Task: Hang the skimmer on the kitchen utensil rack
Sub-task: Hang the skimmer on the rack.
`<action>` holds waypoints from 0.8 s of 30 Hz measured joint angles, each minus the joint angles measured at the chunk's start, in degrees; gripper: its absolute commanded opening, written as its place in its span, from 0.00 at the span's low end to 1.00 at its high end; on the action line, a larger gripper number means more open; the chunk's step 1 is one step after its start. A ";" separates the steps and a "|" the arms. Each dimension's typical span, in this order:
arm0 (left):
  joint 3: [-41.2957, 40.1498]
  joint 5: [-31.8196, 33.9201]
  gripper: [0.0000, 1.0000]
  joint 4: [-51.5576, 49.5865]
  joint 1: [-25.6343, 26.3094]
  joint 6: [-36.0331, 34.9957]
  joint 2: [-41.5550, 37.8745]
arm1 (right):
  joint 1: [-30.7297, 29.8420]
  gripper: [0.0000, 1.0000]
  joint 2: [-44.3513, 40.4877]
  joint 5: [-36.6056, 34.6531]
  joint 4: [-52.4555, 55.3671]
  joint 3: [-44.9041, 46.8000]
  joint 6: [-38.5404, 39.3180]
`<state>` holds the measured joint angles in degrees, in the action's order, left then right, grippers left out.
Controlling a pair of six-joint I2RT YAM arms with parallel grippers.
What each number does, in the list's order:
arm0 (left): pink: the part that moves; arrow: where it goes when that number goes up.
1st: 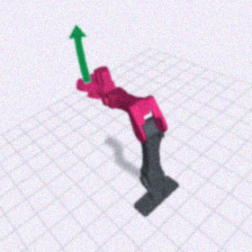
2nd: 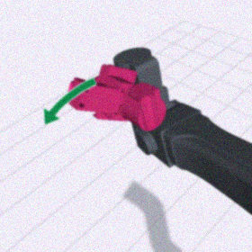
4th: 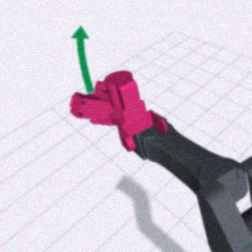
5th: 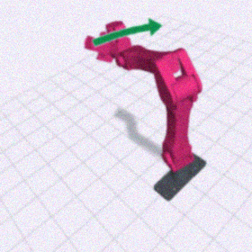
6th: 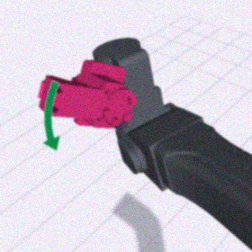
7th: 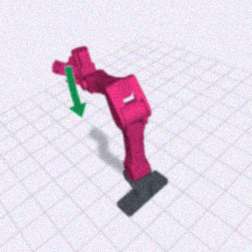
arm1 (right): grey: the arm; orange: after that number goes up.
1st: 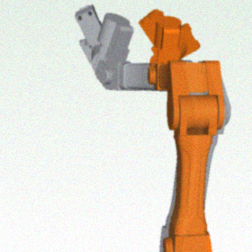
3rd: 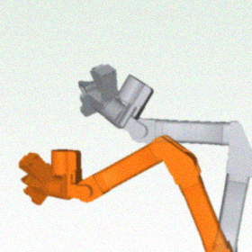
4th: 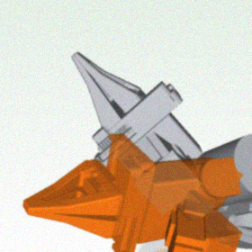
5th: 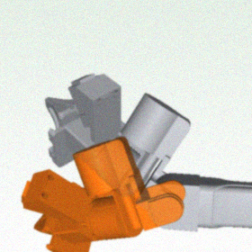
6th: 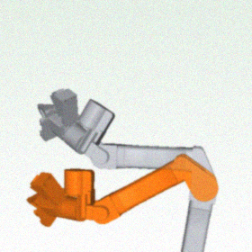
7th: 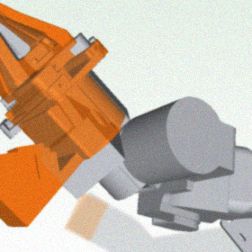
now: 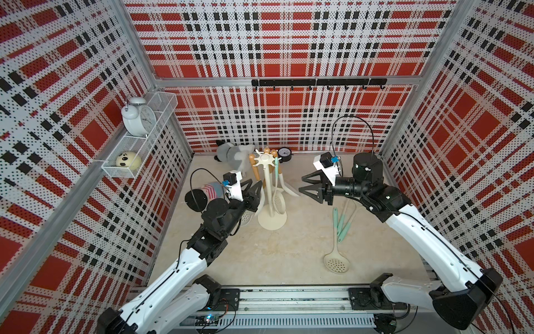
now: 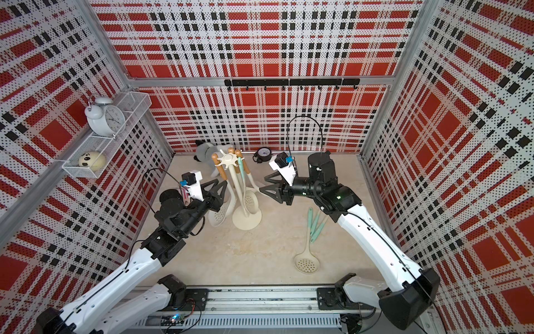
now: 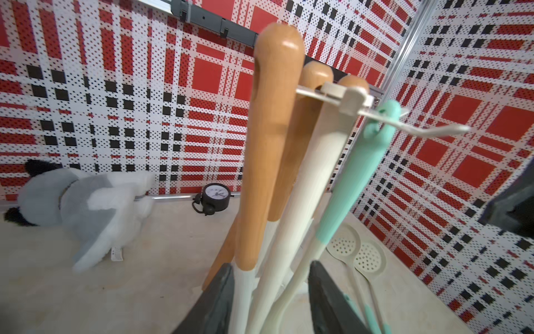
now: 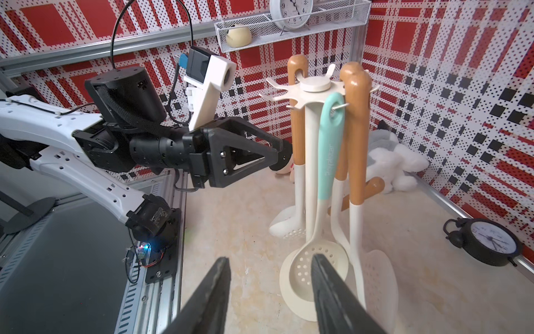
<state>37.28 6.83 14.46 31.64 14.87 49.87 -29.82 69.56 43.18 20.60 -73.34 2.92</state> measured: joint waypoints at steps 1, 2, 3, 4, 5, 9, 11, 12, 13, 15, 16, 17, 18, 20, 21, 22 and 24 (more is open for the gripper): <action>-0.37 1.38 0.42 1.25 0.09 -0.20 0.66 | 0.00 0.49 -0.09 -0.26 0.02 0.39 -0.04; -0.74 2.51 0.41 2.19 0.13 -0.37 1.11 | 0.00 0.49 -0.11 -0.55 0.02 0.81 -0.07; -1.09 3.54 0.40 2.99 0.17 -0.61 1.64 | 0.00 0.49 -0.11 -0.79 0.04 1.25 -0.09; -1.40 4.52 0.40 3.76 0.17 -0.85 2.19 | 0.02 0.49 -0.11 -0.90 0.07 1.68 -0.11; -1.55 5.11 0.40 4.42 0.17 -1.05 2.67 | 0.02 0.49 -0.11 -0.96 0.07 1.97 -0.11; -1.57 5.73 0.40 6.86 -0.04 -1.55 4.98 | 0.07 0.48 -0.15 -1.07 0.11 2.69 -0.22; -1.55 5.25 0.40 7.78 -0.07 -1.70 5.95 | 0.11 0.48 -0.26 -1.07 0.17 2.82 -0.22; -1.55 4.79 0.40 8.22 -0.07 -1.70 6.51 | 0.17 0.48 -0.33 -1.09 0.20 2.82 -0.22; -1.57 4.35 0.40 8.50 -0.07 -1.70 6.93 | 0.26 0.48 -0.42 -1.09 0.20 2.82 -0.22; -1.57 3.69 0.40 9.09 -0.09 -1.70 7.65 | 0.37 0.48 -0.61 -1.09 0.22 2.82 -0.22; -1.55 3.54 0.40 9.42 -0.13 -1.68 7.93 | 0.37 0.48 -0.74 -1.09 0.26 2.82 -0.22; -1.57 3.43 0.39 9.62 -0.20 -1.68 8.09 | 0.37 0.48 -0.81 -1.07 0.26 2.82 -0.22; -1.55 3.28 0.39 9.97 -0.28 -1.66 8.24 | 0.37 0.48 -0.90 -1.07 0.26 2.82 -0.22; -1.57 3.02 0.38 10.71 -0.52 -1.64 8.57 | 0.39 0.48 -0.92 -1.07 0.31 2.82 -0.22; -1.55 2.89 0.38 11.13 -0.72 -1.68 8.83 | 0.39 0.47 -0.92 -1.07 0.31 2.89 -0.20; -1.55 2.80 0.37 11.45 -0.90 -1.66 9.18 | 0.39 0.47 -0.92 -1.09 0.33 3.04 -0.20; -1.55 2.62 0.36 12.11 -1.14 -1.68 10.03 | 0.39 0.47 -1.05 -1.11 0.46 3.41 -0.20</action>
<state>35.73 9.45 26.57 30.50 13.19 59.90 -29.43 68.51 42.06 21.06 -69.93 2.72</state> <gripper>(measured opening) 0.370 0.474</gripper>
